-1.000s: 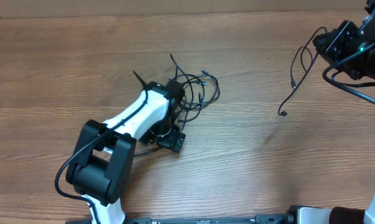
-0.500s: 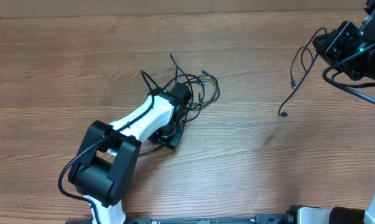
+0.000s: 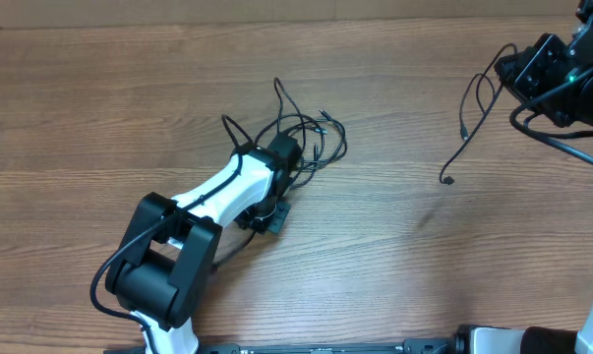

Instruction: Untangle cables

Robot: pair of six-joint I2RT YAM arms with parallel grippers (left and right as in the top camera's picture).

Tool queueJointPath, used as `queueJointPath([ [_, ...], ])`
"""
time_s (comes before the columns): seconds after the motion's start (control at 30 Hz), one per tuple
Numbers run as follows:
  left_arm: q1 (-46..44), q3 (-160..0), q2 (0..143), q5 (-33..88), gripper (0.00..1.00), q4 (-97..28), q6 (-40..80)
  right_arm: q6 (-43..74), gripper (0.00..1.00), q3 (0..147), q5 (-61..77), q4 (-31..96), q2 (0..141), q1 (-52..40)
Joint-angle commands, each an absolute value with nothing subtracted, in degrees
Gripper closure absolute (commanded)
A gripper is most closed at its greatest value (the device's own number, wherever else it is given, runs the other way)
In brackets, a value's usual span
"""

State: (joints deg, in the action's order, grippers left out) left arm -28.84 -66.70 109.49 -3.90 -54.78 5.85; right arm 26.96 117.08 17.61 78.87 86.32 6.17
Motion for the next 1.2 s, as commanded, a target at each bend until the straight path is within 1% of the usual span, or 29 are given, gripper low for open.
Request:
queueJointPath([
  [0.0,-28.51,-68.10,110.19,-4.86,0.96,-53.65,6.02,26.48,0.96,118.08,17.69,78.52,85.91,6.17],
  [0.17,-28.51,-78.67,110.08,-4.84,0.96,-60.03,6.46,26.48,0.96,118.08,17.69,78.32,85.91,6.17],
  [0.3,-28.53,-91.66,110.08,-4.38,0.96,-68.23,6.44,26.48,0.96,118.08,17.67,78.35,85.93,6.17],
  [0.43,-28.53,-105.21,110.08,-1.13,0.96,-74.46,6.39,26.48,0.96,118.08,17.69,78.37,85.93,6.17],
  [0.6,-28.53,-113.78,110.08,-0.32,0.96,-74.15,6.42,26.48,0.96,118.08,17.69,78.61,85.91,6.17],
  [0.73,-28.53,-114.19,110.17,0.01,0.96,-72.16,6.46,26.48,0.96,118.08,17.67,78.72,85.91,6.17],
  [0.8,-28.53,-113.91,110.26,-0.34,0.94,-71.59,8.71,26.48,0.96,118.08,17.67,78.72,85.91,6.17],
  [0.83,-28.51,-113.65,110.26,-0.45,0.81,-71.29,10.87,26.48,0.96,118.08,17.67,78.72,85.91,6.17],
  [0.87,-28.51,-113.60,110.26,-0.43,0.58,-71.29,12.21,26.48,0.96,118.08,17.69,78.72,85.91,6.17],
  [0.93,-28.51,-113.60,110.26,-0.40,0.06,-71.33,14.06,26.48,0.96,118.08,17.69,78.70,85.91,6.17],
  [0.97,-28.51,-113.60,110.26,-0.40,0.00,-71.33,14.22,26.48,0.96,118.08,17.69,78.70,85.93,6.17],
  [1.17,-28.42,-113.60,110.26,-0.36,0.00,-72.12,14.26,26.48,0.96,118.08,17.67,78.83,85.93,6.17],
])
